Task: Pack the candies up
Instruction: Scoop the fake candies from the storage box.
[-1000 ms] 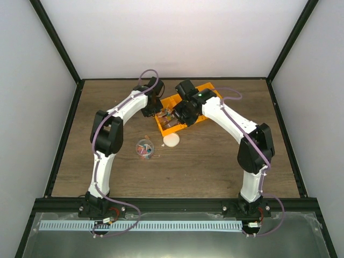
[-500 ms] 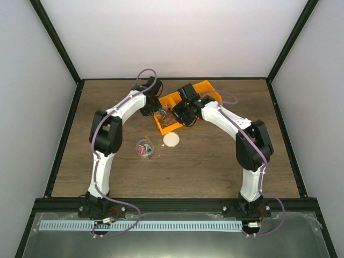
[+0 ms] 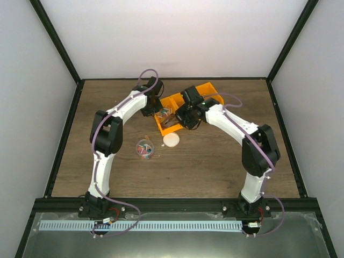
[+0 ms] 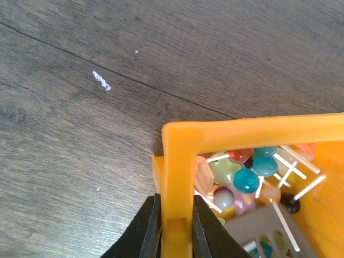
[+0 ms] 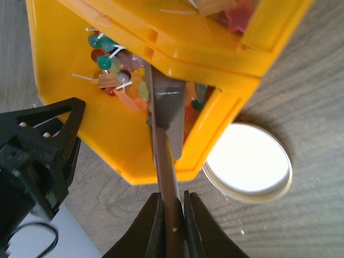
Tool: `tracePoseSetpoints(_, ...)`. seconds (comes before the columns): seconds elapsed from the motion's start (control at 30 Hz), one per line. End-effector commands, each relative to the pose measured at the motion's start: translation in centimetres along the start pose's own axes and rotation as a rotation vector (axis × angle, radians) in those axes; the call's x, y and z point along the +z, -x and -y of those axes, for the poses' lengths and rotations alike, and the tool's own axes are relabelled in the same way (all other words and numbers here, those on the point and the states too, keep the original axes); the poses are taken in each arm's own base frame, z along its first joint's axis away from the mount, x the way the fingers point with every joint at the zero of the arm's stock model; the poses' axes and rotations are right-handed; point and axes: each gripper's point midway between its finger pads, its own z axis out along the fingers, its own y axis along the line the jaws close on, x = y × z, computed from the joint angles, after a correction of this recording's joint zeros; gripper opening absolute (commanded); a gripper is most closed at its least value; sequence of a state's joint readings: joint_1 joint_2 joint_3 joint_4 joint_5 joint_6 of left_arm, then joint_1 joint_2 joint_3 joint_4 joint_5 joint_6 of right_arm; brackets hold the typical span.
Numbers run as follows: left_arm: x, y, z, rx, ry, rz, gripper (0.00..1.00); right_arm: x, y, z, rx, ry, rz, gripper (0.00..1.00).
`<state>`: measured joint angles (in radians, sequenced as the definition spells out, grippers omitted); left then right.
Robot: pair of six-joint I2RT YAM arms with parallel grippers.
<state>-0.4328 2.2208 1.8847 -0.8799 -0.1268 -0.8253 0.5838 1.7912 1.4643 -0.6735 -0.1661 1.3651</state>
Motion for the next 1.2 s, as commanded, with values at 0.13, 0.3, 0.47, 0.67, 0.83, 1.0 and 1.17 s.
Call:
tracePoseSetpoints(0.13, 2.4, -2.2, -2.0, 0.129, 0.082, -0.121, 0.04, 9.6, 2.5, 7.0, 0.032, -0.244, -0.028, 0.01)
tracePoseSetpoints(0.3, 2.1, -2.1, -1.4, 0.164, 0.056, -0.124, 0.04, 9.0, 2.7, 5.3, -0.036, -0.092, 0.0, 0.01)
tracePoseSetpoints(0.47, 1.8, -2.0, -1.2, 0.162, 0.045, -0.127, 0.04, 8.1, 2.1, 5.6, -0.045, 0.064, 0.011, 0.01)
tracePoseSetpoints(0.67, 1.5, -1.0, -2.3, 0.149, 0.072, -0.109, 0.04, 4.3, 3.6, 5.5, 0.013, -0.117, 0.083, 0.01)
tracePoseSetpoints(0.83, 1.8, -0.8, -2.6, 0.138, 0.076, -0.11, 0.04, 0.7, 3.4, 4.7, 0.049, -0.11, 0.114, 0.01)
tracePoseSetpoints(1.0, 2.1, -1.2, -2.4, 0.145, 0.063, -0.129, 0.04, 2.9, 2.7, 6.6, 0.063, -0.165, 0.066, 0.01)
tracePoseSetpoints(1.17, 2.2, -1.9, -2.2, 0.171, 0.047, -0.151, 0.04, 9.3, 2.7, 5.5, 0.0, -0.085, -0.019, 0.01)
